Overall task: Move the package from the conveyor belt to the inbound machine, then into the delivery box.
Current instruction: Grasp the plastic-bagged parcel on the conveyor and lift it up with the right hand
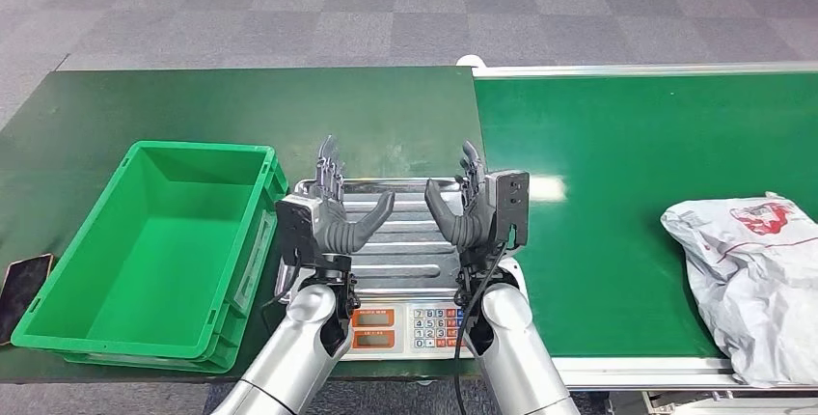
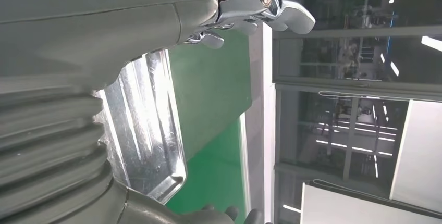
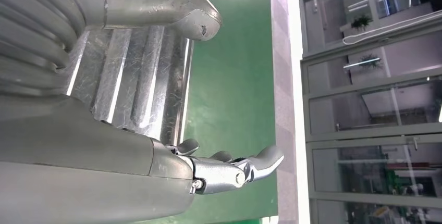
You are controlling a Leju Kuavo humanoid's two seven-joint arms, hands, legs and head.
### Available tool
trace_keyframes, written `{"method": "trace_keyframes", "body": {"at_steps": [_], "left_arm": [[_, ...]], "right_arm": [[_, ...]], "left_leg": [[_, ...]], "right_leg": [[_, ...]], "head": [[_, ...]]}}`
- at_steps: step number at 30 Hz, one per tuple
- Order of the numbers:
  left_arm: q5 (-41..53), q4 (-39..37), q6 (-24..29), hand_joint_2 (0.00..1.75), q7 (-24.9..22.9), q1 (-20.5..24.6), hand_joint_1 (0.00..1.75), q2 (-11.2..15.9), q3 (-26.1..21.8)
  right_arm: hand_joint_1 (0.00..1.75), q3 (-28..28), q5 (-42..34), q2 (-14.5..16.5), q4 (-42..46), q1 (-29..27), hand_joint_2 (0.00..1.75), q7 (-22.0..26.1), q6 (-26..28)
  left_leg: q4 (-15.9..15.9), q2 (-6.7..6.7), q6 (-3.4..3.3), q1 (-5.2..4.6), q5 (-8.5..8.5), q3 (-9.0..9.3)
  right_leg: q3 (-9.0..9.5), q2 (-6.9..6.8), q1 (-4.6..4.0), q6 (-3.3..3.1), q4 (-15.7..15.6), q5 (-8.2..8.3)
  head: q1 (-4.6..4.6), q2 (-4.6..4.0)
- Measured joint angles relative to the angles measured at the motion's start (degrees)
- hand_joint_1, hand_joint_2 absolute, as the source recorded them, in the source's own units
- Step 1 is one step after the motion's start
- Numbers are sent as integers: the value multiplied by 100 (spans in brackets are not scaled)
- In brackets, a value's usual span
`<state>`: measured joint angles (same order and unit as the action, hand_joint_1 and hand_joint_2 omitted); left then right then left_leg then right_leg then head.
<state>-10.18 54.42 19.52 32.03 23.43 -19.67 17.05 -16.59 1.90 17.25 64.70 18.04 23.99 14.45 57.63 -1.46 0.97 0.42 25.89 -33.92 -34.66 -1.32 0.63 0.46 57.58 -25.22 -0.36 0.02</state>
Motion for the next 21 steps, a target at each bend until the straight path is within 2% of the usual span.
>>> {"method": "trace_keyframes", "body": {"at_steps": [6,11,16,21], "left_arm": [[43,-6,57,175,-15,-3,0,7,-3],[-44,2,-47,175,31,-63,0,44,-16],[-65,80,-102,175,100,-202,0,108,-45],[-55,120,-67,175,81,-322,0,191,-136]], "right_arm": [[0,11,100,-1,-5,-2,175,5,82],[0,37,613,-83,-88,0,175,-6,431],[0,106,1491,-347,-133,12,175,-188,943],[0,333,2203,-768,-198,33,175,-244,1678]], "left_leg": [[0,0,0,0,0,-1],[0,1,0,0,0,-2],[0,2,-1,-1,0,-3],[0,5,-1,-1,1,-4]], "right_leg": [[0,0,0,0,0,0],[0,-1,0,0,0,0],[0,-3,1,0,0,0],[0,-5,2,1,-1,0]], "head": [[1,0],[1,0],[0,0],[0,0]]}}
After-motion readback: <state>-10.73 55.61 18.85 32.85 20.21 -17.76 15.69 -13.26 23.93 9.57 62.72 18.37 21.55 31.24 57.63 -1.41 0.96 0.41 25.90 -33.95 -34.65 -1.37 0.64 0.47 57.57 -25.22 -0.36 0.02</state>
